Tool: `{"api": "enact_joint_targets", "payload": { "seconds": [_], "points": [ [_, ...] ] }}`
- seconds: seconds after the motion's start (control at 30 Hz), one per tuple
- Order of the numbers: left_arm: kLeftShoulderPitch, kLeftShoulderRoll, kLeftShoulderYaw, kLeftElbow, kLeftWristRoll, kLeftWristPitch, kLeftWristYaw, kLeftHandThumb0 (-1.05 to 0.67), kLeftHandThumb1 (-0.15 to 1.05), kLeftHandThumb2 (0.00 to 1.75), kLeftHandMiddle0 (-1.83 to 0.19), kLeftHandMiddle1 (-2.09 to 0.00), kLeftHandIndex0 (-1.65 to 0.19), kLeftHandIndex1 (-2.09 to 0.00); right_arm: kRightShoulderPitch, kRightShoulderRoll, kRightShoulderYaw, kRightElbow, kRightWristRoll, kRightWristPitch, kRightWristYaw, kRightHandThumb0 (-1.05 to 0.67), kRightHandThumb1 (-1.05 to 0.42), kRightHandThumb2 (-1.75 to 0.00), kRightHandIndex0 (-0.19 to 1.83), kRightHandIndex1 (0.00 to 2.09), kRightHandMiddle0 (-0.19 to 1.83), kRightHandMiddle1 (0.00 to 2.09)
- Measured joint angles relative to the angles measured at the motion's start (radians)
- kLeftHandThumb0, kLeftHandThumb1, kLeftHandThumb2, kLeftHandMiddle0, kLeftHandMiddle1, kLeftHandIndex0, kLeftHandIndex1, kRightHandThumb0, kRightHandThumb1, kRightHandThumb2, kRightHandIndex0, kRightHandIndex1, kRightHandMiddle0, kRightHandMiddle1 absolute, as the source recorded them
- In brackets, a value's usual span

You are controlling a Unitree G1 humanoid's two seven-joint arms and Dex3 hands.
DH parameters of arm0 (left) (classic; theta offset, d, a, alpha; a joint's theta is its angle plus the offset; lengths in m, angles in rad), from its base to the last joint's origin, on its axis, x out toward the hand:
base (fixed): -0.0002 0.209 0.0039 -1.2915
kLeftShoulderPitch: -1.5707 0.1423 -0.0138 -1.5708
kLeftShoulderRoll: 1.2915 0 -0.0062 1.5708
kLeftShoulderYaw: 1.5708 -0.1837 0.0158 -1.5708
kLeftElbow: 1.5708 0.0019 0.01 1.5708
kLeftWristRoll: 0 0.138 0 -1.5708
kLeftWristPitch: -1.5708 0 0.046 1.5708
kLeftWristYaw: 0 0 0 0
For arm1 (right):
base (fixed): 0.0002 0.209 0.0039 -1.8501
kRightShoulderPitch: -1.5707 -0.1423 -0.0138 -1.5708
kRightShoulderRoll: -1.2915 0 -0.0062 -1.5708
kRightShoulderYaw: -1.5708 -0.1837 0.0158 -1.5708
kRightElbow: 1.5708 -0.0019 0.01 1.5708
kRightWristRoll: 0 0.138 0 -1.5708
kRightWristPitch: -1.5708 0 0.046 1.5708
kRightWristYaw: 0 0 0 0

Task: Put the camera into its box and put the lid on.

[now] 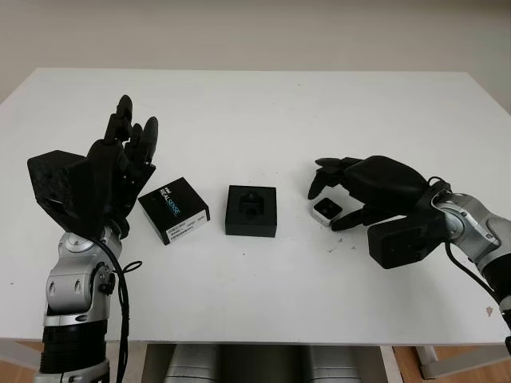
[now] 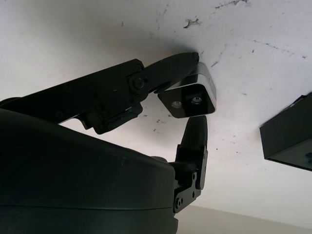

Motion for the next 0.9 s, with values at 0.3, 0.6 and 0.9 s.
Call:
{"api": "enact_joint_targets", "payload": {
  "seconds": [0.3, 0.6, 0.9],
  "points": [
    [0.0, 0.0, 0.0, -0.001, 0.0, 0.0, -0.002, -0.61, 1.05, 0.43, 0.09, -0.05, 0.08, -0.06, -0.001, 0.001, 0.002, 0.011, 0.003, -0.003, 0.001, -0.41, -0.92, -0.05, 0.25, 0.05, 0.17, 1.28],
    [0.001, 0.0, 0.0, -0.012, 0.003, 0.0, -0.001, -0.62, 1.05, 0.43, 0.09, -0.05, 0.08, -0.05, -0.001, 0.001, 0.006, 0.015, 0.002, -0.003, 0.006, -0.4, -0.94, -0.06, 0.24, 0.05, 0.22, 1.23],
    [0.005, 0.0, 0.001, -0.012, 0.005, -0.009, -0.003, -0.62, 1.05, 0.42, 0.09, -0.05, 0.09, -0.05, -0.003, 0.001, 0.008, 0.011, 0.003, 0.017, 0.029, -0.39, -0.93, -0.05, 0.23, 0.05, 0.27, 1.17]
  ]
}}
